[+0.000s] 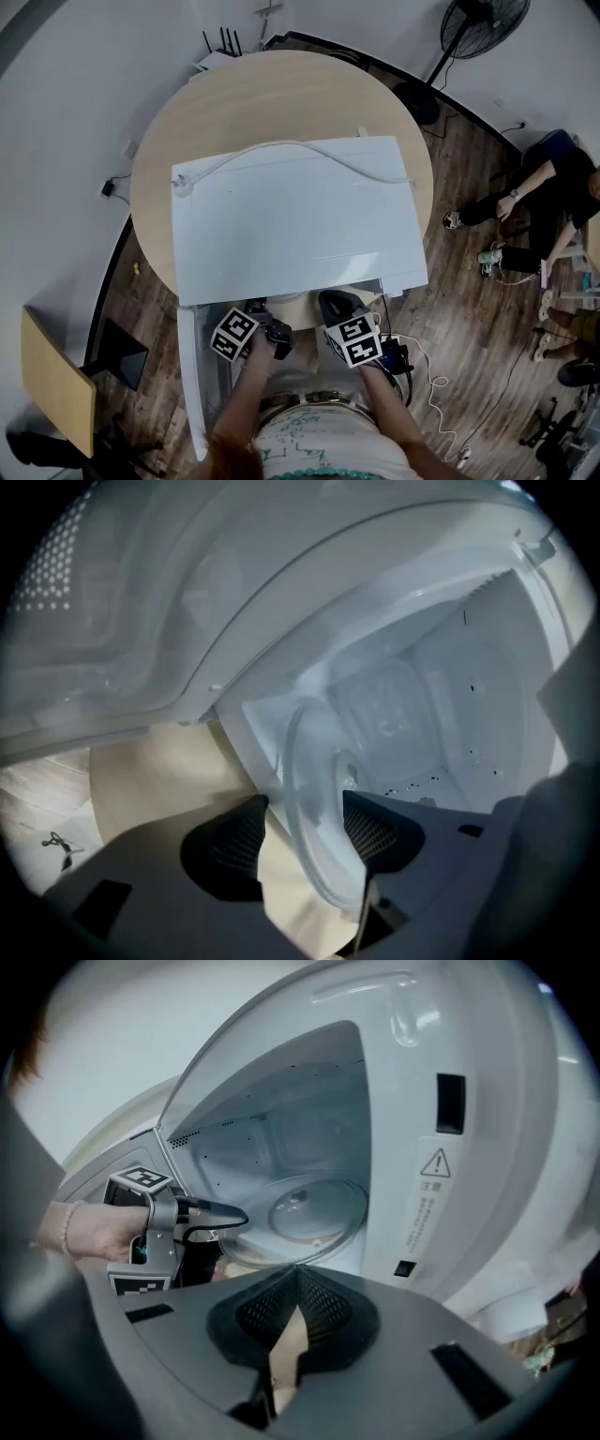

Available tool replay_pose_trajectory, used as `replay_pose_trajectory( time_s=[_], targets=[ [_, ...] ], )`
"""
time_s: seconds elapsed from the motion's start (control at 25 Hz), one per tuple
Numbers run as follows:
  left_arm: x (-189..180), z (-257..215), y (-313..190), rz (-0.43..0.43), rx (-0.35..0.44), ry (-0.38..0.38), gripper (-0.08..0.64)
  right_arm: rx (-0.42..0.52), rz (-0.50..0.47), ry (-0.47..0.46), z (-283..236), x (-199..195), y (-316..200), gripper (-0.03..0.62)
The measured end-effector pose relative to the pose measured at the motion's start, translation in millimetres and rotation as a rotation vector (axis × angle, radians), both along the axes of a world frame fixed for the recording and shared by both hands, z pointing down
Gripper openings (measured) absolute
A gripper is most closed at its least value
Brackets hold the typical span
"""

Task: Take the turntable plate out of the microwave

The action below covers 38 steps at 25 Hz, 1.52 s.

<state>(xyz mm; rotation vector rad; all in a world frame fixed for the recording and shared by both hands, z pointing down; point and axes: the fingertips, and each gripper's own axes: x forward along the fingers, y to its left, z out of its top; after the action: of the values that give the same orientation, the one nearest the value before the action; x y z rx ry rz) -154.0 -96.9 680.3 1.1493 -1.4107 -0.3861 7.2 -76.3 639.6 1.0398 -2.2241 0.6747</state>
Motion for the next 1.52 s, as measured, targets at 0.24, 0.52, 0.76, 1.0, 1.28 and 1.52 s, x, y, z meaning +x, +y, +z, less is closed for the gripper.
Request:
replay_pose_trajectory(
  time_s=[0.24,0.52,0.76,1.0,1.28,1.52],
  targets=[
    [0,3,5,0.008,-0.022,0.033,0.185,-0.015,0.031,-0.029,0,7,-3,-0.009],
    [2,-4,13,-0.031,0.038,0.13,0.098,-0.061,0.09,-0.119,1,7,-3,-0.009],
    [7,-8,17,-0.052,0.1,0.213,0.069,-0.109,0.134,-0.19,5,9,0,-0.009],
    [10,-17,20,-0.034,0.151,0.229,0.052,-0.184,0.216,-0.321,7,12,3,0.029],
    [14,-22,33,-0.028,0.17,0.238,0.049,-0.314,0.298,-0.54,10,7,5,0.095],
    [16,-28,49,-0.011,0.184,0.239,0.046,-0.391,0.353,-0.65,16,5,4,0.144]
  ],
)
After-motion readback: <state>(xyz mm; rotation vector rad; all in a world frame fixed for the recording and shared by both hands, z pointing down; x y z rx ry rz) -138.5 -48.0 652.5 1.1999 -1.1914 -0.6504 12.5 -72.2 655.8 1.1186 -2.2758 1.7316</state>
